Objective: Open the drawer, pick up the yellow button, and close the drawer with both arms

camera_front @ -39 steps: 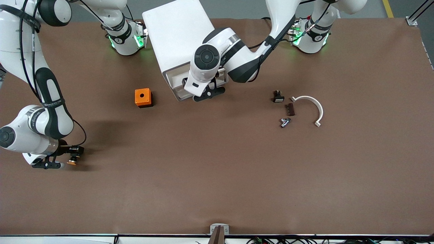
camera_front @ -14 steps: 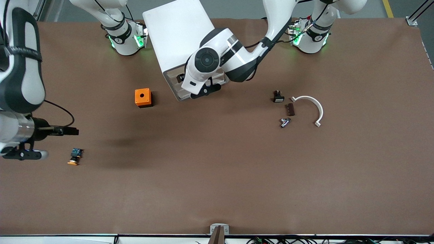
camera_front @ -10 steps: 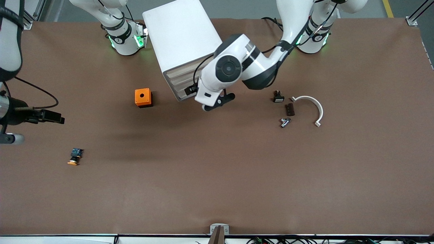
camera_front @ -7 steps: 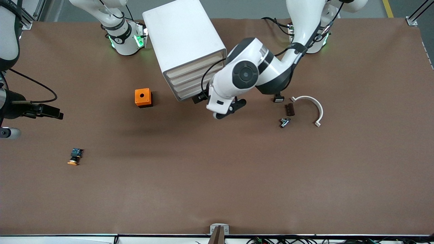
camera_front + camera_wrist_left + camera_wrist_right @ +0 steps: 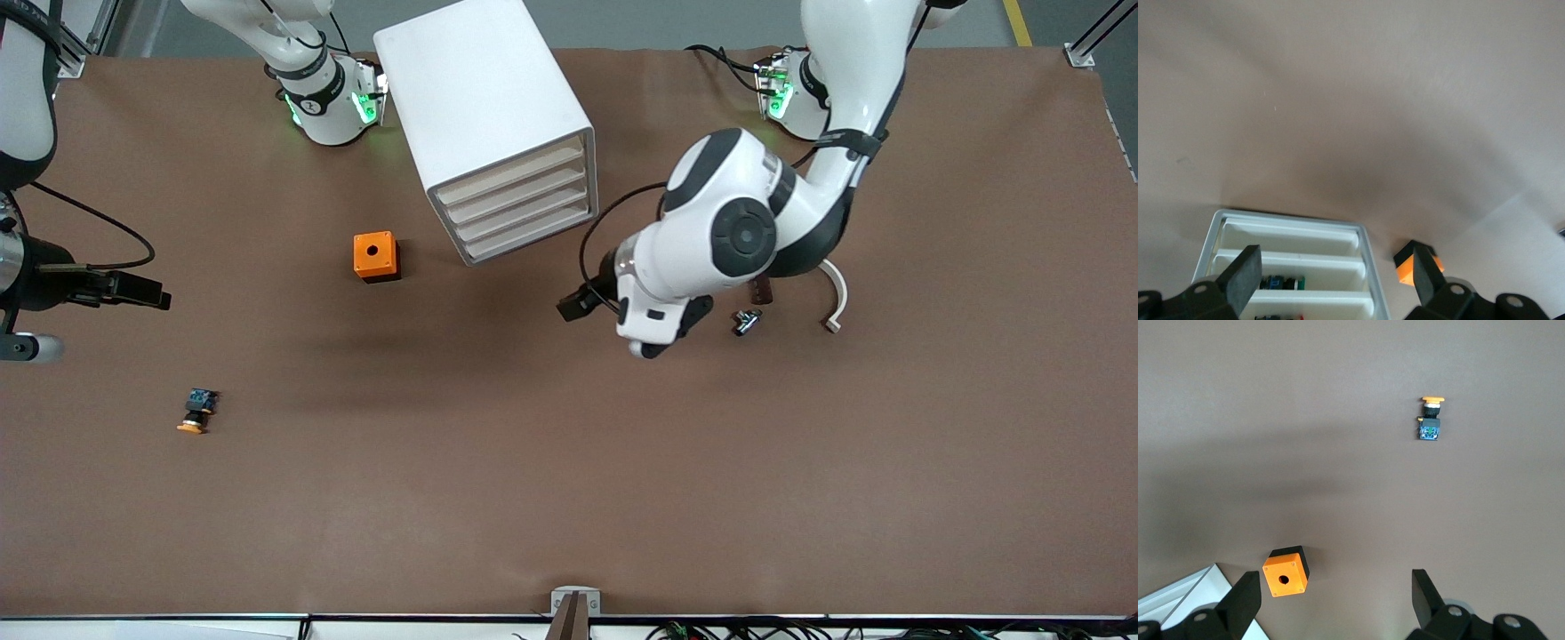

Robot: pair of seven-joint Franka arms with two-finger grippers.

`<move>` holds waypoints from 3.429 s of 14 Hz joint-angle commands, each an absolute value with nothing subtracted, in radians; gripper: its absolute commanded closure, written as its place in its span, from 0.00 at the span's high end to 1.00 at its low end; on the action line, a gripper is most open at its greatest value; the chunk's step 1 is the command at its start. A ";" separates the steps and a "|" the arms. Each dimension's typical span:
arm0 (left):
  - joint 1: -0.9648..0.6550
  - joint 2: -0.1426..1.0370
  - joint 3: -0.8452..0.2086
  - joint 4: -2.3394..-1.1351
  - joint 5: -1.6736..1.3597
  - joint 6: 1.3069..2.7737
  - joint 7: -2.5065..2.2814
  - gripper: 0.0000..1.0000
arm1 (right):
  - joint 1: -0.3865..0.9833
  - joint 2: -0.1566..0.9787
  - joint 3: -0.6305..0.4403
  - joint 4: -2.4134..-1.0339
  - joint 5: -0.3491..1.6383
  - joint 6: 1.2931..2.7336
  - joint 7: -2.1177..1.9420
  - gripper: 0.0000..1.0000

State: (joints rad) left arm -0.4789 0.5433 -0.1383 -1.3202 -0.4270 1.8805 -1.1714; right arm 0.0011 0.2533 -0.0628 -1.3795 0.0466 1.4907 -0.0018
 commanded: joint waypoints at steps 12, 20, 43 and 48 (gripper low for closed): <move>-0.157 0.201 -0.144 -1.428 -0.166 1.430 -0.428 1.00 | -0.012 0.140 -0.071 -1.304 0.066 1.290 0.029 1.00; -0.015 -0.001 -0.135 -1.698 -0.085 1.503 -0.164 1.00 | -0.015 0.088 -0.067 -1.362 0.061 1.322 -0.057 1.00; 0.034 -0.026 -0.087 -1.580 -0.003 1.598 -0.078 1.00 | 0.029 -0.083 -0.120 -1.582 0.009 1.479 -0.049 1.00; 0.031 -0.015 -0.092 -1.578 -0.002 1.582 -0.077 1.00 | 0.031 -0.086 -0.118 -1.583 0.011 1.474 -0.049 1.00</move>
State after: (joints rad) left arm 0.0300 -0.0213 -0.0849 -1.6112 -0.0261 1.6113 -0.0842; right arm 0.0094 -0.0559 -0.1043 -1.5578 0.0099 1.4699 -0.0480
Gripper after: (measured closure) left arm 0.000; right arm 0.000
